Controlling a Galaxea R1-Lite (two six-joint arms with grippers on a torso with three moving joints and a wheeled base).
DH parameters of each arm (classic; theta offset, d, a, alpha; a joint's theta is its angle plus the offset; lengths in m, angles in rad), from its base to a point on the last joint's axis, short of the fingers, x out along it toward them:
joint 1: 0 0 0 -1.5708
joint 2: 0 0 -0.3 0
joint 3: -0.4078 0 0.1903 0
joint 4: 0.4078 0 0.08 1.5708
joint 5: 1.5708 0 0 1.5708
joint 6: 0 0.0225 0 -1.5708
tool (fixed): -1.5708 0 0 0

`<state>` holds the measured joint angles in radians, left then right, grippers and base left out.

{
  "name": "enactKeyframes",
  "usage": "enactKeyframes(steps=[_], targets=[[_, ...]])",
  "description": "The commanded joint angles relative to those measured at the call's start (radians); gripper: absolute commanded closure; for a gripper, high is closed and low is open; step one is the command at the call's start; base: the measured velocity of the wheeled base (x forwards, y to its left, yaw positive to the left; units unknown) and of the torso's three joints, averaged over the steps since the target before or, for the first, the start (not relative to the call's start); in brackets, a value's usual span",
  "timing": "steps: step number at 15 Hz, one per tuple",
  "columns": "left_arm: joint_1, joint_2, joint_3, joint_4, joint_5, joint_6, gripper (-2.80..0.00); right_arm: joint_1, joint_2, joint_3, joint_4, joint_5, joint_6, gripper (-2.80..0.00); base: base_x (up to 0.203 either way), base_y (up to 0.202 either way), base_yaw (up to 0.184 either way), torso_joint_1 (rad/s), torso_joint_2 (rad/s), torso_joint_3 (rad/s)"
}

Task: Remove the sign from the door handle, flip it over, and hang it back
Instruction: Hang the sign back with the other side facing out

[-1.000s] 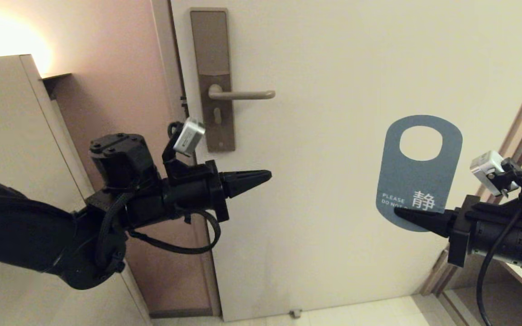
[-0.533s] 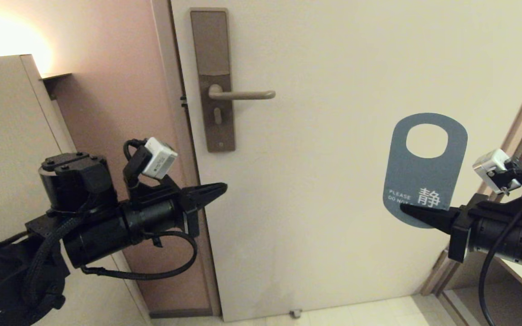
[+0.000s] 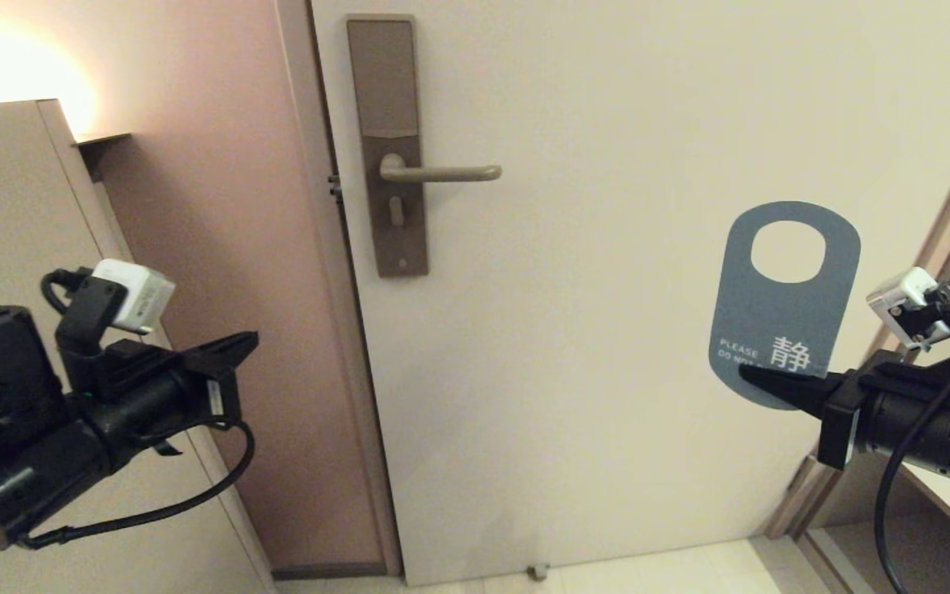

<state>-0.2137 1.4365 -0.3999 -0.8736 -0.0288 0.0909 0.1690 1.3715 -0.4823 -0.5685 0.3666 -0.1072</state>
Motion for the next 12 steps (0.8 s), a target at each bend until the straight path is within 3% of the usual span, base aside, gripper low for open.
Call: enactKeyframes(steps=[1, 3, 7, 12], targets=[[0.062, -0.093, 0.065, -0.005, 0.012, 0.001, 0.00, 0.000, 0.006, -0.006, -0.004, 0.003, -0.002, 0.00, 0.000, 0.000, 0.000, 0.000, 0.00, 0.000], [0.132, -0.176, 0.149, -0.005, 0.050, 0.011, 0.00, 0.000, 0.008, -0.012, -0.004, 0.003, -0.002, 0.00, 0.000, 0.000, 0.000, 0.000, 0.00, 0.000], [0.202, -0.343, 0.295, -0.005, 0.097, 0.024, 0.00, 0.000, -0.006, -0.012, -0.004, 0.003, -0.002, 0.00, 0.000, 0.000, 0.000, 0.000, 0.00, 0.000], [0.224, -0.534, 0.395, 0.040, 0.102, 0.023, 0.00, -0.036, -0.034, -0.009, -0.004, 0.003, -0.002, 0.00, 0.000, 0.000, 0.000, 0.000, 0.00, 0.000]])
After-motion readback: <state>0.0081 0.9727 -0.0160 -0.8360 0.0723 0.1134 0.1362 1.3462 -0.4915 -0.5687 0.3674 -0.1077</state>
